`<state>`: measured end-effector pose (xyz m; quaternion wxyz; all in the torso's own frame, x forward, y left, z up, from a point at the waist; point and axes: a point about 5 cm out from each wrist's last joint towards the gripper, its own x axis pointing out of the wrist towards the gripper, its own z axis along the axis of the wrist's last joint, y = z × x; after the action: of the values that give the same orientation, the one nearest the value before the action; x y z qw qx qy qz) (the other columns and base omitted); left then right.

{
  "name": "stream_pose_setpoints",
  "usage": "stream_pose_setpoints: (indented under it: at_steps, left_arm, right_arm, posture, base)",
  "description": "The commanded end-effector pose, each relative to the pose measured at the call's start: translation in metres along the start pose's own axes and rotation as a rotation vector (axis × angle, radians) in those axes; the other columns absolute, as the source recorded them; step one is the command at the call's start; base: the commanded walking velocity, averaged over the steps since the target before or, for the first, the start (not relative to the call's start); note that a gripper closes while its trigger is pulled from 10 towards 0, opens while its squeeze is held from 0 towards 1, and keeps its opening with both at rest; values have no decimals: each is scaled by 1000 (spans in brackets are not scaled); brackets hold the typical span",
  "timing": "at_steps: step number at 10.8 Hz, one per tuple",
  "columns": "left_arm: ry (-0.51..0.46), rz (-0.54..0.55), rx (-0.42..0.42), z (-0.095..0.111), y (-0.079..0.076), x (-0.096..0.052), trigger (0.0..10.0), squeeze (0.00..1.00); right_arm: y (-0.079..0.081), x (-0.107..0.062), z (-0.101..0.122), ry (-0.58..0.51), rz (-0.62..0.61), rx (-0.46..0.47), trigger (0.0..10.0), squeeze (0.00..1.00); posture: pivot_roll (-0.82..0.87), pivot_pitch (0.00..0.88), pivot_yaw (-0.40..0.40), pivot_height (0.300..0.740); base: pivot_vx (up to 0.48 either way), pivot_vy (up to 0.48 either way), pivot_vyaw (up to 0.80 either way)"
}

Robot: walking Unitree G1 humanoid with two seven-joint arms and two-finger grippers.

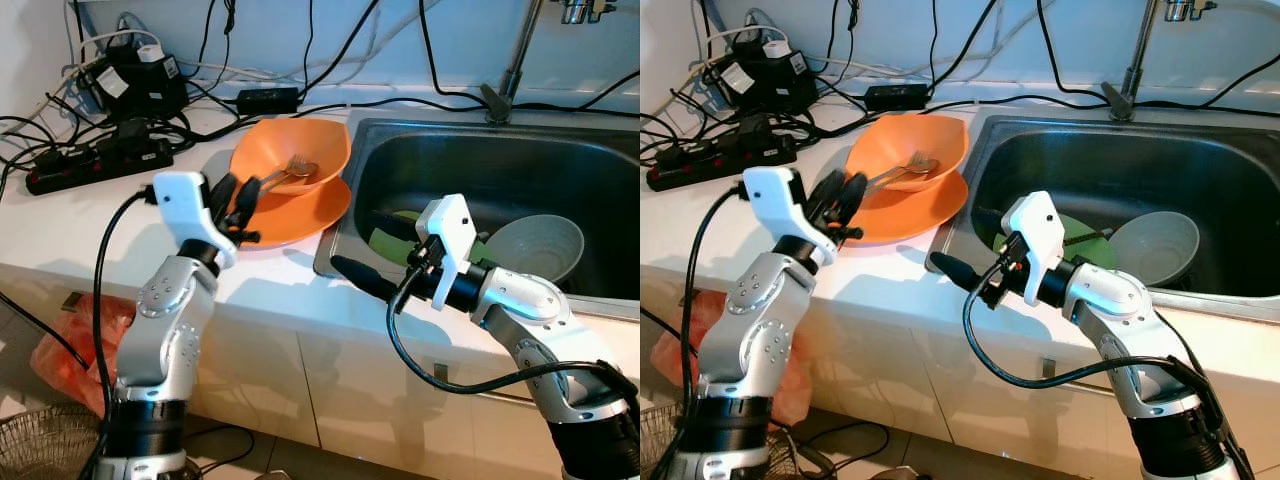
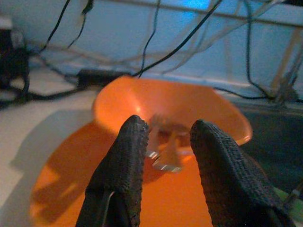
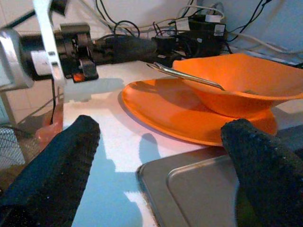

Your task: Kitchen organization

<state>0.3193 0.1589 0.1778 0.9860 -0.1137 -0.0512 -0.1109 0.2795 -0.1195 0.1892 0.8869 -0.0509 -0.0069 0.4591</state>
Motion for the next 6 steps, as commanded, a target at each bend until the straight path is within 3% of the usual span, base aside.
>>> stream_pose_setpoints:
  at_steps: [1,3,6]
  left_arm:
    - [6,9,-24,3,6,4,10000,0]
    - [15,-27,-78,0,5,7,10000,0]
    - [16,-57,-271,0,0,16,10000,0]
  right_arm:
    - [2,3,5,-10,21,-11,10000,0]
    - [5,2,3,-5,32,-3,10000,0]
    - [7,0,2,3,38,0,10000,0]
  posture:
    - [117,42,100,740]
    - [112,46,102,740]
    - [101,51,103,740]
  base:
    - [0,0,0]
    - [0,0,0]
    - [0,0,0]
